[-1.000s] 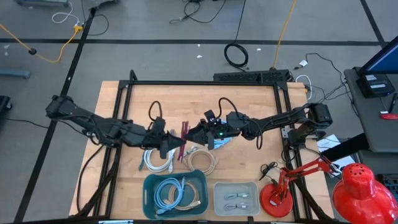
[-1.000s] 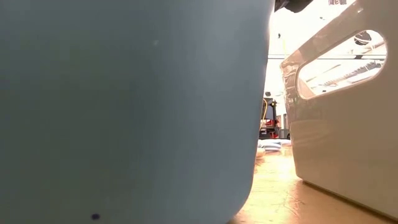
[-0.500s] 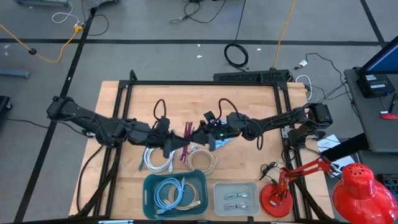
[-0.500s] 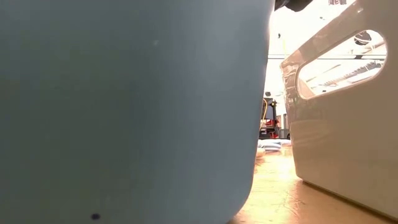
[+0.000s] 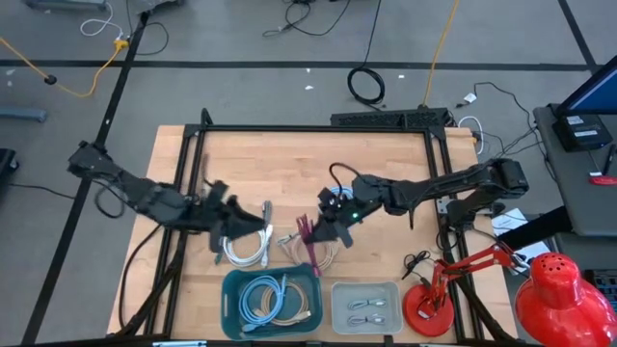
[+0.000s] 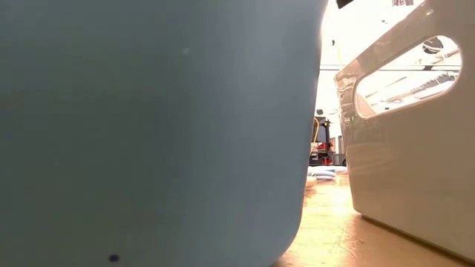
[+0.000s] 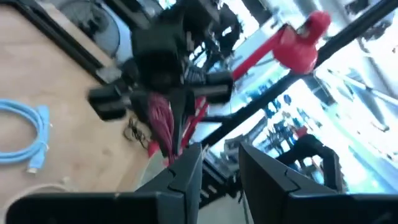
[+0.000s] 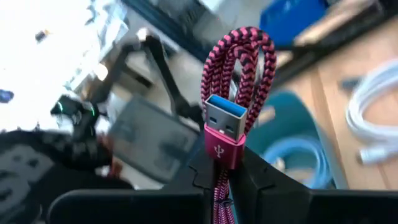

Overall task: Pick & Place USB Port
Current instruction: Put the small pink charger cable into the grey bin

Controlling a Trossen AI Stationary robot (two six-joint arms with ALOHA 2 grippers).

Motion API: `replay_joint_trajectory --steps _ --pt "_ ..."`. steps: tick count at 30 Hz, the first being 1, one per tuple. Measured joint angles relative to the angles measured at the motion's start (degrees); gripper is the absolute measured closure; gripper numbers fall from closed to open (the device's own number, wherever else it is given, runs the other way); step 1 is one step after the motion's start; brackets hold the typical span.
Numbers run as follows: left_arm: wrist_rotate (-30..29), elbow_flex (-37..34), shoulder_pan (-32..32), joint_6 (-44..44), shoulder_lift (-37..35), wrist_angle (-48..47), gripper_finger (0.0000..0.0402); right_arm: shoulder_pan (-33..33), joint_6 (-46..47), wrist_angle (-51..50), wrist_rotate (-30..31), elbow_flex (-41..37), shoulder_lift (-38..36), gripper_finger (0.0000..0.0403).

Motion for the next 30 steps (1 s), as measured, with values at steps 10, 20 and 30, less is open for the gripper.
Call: replay_joint_trajectory --steps 10,20,30 --pt "-8.9 0.0 -2.8 -0.8 -4.4 -8.4 0.0309 7.8 -5.0 -25.2 -4.1 0.0 -3.2 0.0389" --pt "-9.0 0.0 -2.8 -3.4 -4.2 -11.7 0.0309 15.5 -9.0 -38.4 -3.3 0.0 -3.1 0.0389" --pt "-9.0 0.0 -2.8 -5.2 -4.2 -12.4 0.0309 20.9 -10.7 -37.5 -3.9 0.0 2.3 0.0389"
